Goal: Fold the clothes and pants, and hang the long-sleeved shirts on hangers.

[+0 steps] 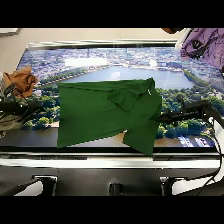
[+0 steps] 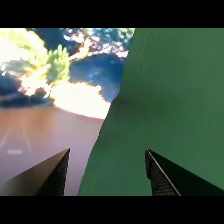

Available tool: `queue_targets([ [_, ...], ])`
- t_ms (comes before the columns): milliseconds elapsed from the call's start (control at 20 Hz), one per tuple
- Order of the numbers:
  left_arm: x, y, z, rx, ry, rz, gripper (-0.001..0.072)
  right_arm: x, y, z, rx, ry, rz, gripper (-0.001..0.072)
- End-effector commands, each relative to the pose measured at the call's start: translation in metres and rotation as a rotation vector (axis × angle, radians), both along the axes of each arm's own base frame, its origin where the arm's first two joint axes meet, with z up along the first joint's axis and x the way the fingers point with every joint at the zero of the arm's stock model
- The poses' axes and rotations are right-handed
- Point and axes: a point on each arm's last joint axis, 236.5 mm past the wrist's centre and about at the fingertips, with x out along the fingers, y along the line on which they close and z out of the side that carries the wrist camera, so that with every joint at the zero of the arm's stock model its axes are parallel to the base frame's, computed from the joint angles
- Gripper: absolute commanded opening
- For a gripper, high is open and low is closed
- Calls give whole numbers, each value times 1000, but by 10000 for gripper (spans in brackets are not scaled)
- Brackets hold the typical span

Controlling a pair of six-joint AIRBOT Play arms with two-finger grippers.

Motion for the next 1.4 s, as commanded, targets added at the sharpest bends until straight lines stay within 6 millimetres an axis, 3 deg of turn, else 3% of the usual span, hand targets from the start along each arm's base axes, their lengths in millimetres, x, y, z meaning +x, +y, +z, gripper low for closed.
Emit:
queue_targets([
  [0,-24,6,-15,-37,57,40,553,-8,7,4,29,21,28,31],
  [300,-99,-22,-70,-266,131,17,553,-9,7,8,33,24,30,31],
  [450,-121,-33,-89,-297,188,14,553,-9,8,9,33,22,31,31],
  [650,-134,-42,-105,-306,210,18,551,-11,9,11,43,29,39,30],
  [950,-126,-58,-107,-310,177,-25,529,-16,12,13,57,41,52,30],
  [1050,-123,-62,-108,-306,169,-36,440,-17,13,15,61,42,57,29],
  [1150,-124,-71,-113,-331,193,-47,410,-16,12,20,55,28,58,29],
  [1250,-127,-80,-120,-354,229,-59,113,-14,11,26,46,9,58,29],
  [1300,-125,-84,-119,-375,217,-70,19,-13,11,32,44,-3,57,28],
  [1350,-119,-87,-115,-395,192,-67,18,-11,12,39,44,-14,47,28],
])
